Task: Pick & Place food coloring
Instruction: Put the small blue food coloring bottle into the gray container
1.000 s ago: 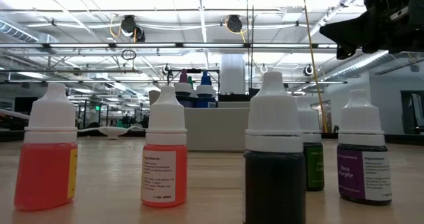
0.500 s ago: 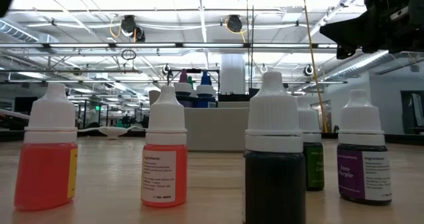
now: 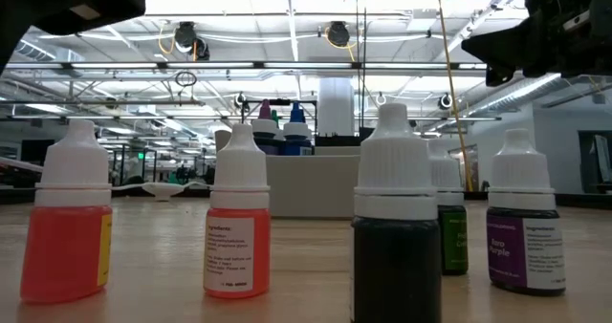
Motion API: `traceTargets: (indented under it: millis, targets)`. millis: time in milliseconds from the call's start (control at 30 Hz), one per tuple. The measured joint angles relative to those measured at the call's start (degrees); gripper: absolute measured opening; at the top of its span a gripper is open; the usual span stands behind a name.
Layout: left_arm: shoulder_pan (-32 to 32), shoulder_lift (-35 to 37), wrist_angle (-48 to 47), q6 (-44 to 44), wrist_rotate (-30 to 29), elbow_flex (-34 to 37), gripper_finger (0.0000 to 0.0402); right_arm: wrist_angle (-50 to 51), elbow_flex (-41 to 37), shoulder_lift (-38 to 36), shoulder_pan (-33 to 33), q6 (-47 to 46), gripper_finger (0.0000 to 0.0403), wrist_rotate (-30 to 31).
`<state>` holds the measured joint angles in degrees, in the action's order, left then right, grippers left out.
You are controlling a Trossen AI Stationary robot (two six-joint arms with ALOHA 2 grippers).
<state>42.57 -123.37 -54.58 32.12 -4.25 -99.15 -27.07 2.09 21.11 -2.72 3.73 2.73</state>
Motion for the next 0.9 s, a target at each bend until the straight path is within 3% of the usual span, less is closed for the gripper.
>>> traceTargets:
  millis: [700, 900]
  targets:
    - [0.22, 0.0, 4.03, -0.7, -0.27, 0.37, 0.0248, 0.4, 0.0, 0.01, 0.0, -0.01, 0.0004, 0.08]
    - [0.26, 0.0, 3.83, -1.59, -0.25, 0.38, 0.0226, 0.4, 0.0, 0.01, 0.0, -0.03, 0.0004, 0.09]
